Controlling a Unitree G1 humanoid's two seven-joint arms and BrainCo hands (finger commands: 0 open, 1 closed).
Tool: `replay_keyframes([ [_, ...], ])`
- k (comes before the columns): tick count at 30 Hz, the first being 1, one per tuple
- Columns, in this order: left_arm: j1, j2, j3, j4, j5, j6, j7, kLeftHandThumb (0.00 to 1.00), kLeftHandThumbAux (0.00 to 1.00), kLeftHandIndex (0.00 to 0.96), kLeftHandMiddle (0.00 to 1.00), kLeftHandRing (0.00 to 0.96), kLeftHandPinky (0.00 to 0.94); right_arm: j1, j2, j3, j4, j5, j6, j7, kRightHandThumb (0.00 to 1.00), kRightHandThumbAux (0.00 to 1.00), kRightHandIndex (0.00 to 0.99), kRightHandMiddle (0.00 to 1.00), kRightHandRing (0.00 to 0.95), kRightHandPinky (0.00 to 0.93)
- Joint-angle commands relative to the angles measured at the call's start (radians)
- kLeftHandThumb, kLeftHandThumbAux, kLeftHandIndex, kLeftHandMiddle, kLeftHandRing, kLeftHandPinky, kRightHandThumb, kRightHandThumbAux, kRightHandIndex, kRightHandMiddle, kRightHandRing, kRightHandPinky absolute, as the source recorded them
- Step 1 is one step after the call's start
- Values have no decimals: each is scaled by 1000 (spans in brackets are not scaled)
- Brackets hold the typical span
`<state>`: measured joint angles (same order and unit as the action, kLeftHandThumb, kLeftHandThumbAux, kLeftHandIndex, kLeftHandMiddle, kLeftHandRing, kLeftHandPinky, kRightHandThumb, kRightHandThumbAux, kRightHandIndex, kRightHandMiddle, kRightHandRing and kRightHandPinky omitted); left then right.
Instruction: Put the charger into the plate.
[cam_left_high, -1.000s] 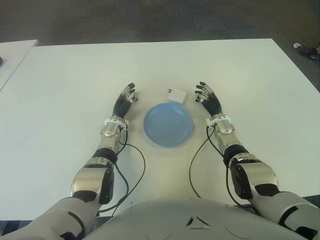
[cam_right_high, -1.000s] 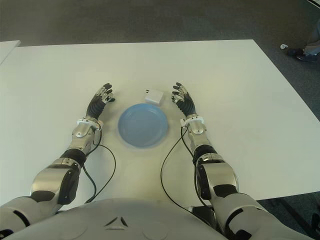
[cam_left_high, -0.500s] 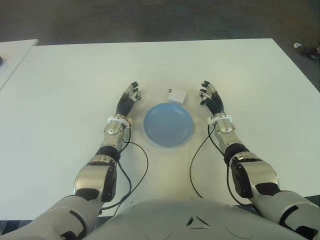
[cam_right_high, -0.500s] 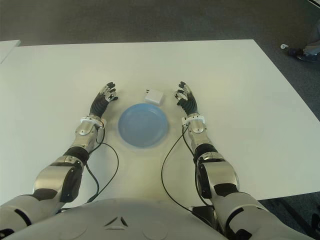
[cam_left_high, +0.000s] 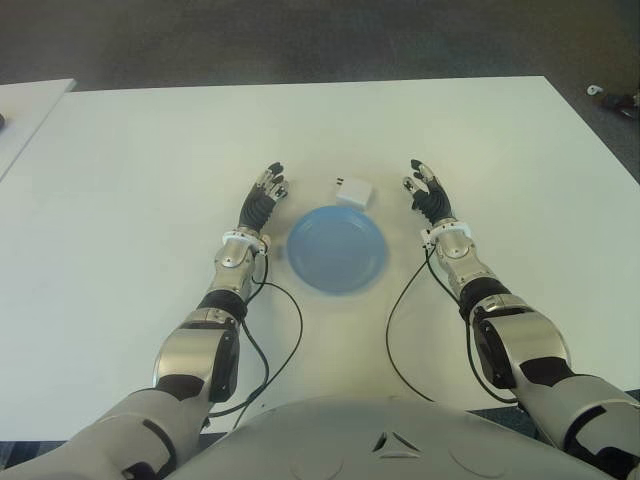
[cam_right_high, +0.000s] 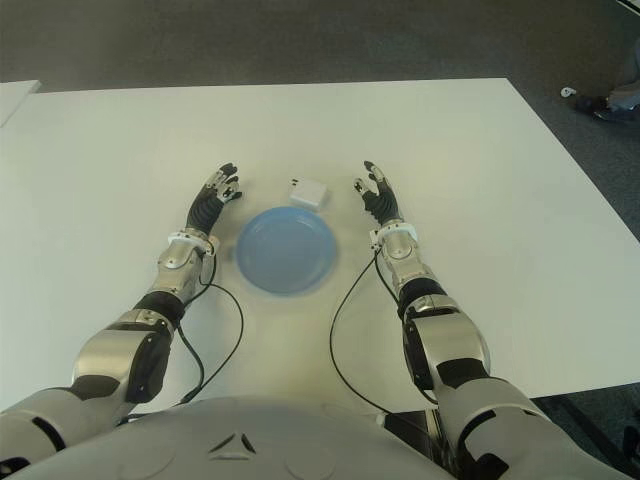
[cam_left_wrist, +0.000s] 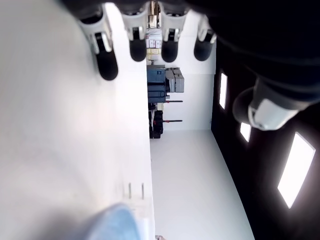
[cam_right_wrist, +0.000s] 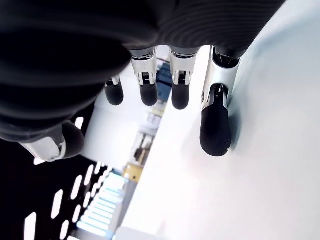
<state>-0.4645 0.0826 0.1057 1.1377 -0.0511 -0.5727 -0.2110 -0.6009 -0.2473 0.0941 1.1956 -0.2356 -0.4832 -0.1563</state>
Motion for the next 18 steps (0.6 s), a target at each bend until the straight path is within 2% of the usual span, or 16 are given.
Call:
replay_keyframes([
  [1, 28, -12, 3, 37, -3, 56, -22, 0, 462, 0, 0, 0, 26, -31, -18, 30, 21, -46, 53, -10, 505, 364, 6, 42, 59, 143],
  [7, 26, -16, 2, 38, -4, 56, -22, 0, 462, 0, 0, 0, 31, -62, -25, 55, 19, -80, 55, -36, 487, 392, 5, 45, 62, 133],
  [12, 23, -20, 5, 41, -8, 59, -30, 0, 462, 0, 0, 0, 31, -91, -46, 116, 15, -164, 25, -113, 470, 395, 0, 38, 42, 74],
  [18, 21, -22, 9, 43, -11, 59, -37, 0, 465, 0, 0, 0, 26, -126, -57, 174, 33, -234, 33, -164, 453, 359, 0, 19, 17, 33],
])
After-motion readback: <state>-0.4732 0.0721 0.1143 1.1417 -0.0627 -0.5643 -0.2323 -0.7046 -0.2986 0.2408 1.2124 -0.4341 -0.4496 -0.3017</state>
